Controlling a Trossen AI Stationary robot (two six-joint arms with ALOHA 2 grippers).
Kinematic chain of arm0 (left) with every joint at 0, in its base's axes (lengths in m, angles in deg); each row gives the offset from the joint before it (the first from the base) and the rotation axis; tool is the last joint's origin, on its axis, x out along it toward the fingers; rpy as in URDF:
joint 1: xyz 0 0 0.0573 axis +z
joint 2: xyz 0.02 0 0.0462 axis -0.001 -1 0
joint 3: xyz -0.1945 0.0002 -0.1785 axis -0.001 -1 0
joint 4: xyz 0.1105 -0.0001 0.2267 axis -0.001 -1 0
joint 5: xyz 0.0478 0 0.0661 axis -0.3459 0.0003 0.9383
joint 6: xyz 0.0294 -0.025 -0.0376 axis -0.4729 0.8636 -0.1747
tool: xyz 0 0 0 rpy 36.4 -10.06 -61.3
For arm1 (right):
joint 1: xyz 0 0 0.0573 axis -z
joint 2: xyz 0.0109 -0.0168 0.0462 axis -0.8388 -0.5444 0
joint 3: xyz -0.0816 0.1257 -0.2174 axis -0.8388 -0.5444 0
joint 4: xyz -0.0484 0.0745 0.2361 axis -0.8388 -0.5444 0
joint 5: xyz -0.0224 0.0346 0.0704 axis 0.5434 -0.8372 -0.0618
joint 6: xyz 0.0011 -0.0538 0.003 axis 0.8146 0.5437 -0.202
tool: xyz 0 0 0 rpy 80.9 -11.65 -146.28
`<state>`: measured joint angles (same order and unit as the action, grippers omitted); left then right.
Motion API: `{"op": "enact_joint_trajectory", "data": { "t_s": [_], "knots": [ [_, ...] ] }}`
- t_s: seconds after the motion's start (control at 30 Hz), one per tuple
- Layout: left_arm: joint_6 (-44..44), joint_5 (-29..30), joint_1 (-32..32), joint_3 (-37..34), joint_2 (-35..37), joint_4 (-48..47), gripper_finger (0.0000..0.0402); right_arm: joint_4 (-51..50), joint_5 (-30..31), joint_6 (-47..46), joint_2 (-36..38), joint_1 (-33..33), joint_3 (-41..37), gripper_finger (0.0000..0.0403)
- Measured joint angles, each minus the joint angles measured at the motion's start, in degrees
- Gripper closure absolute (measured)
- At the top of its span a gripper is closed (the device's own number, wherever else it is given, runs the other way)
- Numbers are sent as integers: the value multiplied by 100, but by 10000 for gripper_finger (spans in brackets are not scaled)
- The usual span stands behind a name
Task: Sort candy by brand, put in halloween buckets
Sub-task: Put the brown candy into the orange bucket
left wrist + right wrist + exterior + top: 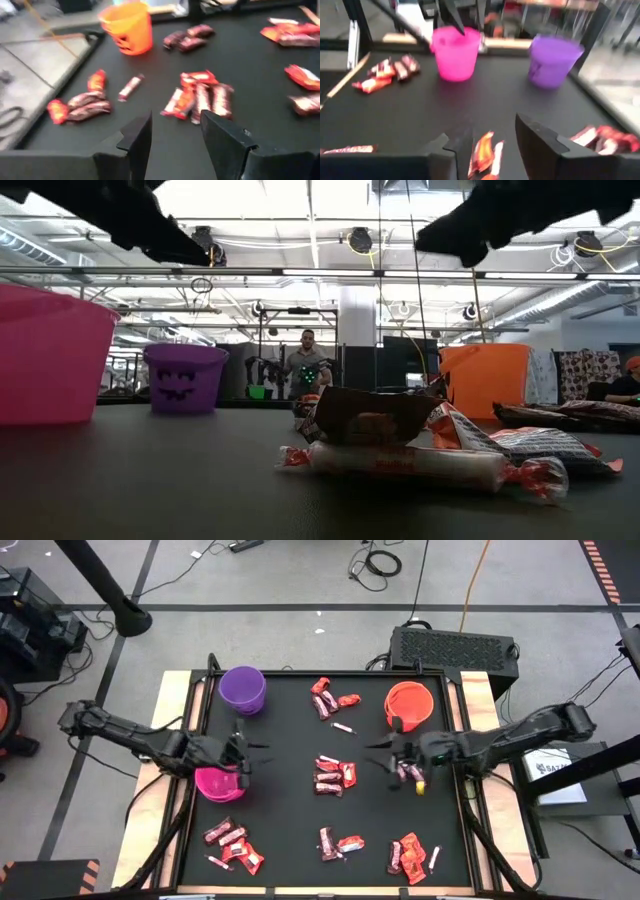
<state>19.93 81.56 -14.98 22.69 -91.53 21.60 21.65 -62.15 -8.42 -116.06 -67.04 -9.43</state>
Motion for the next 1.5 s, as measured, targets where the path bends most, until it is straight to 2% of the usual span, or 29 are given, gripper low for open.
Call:
{"op": "enact_joint_trajectory", "data": {
  "t_s": [0.1,0.27,0.43,0.6,0.83,1.03,1.5],
  "knots": [
    [3,-199,-142,54,-294,39,226,-219,-115,-352,-673,-96,330,252],
    [22,-194,-237,12,-622,347,226,-155,-585,-484,-1585,-230,507,253],
    [-60,-140,-227,-7,-971,901,226,521,-607,-264,-2531,-245,508,258],
    [-152,-70,-224,-7,-1170,1208,226,1230,-1171,-18,-3193,-261,511,259],
    [-196,-19,-224,-7,-1187,1272,226,2343,-1104,303,-4074,-291,512,259],
    [-351,-38,-224,-7,-1185,1177,226,2232,-462,288,-4336,-291,714,259],
    [-801,-64,-120,-5,-1185,1155,226,986,-406,-387,-4430,-361,970,259]
  ]
}}
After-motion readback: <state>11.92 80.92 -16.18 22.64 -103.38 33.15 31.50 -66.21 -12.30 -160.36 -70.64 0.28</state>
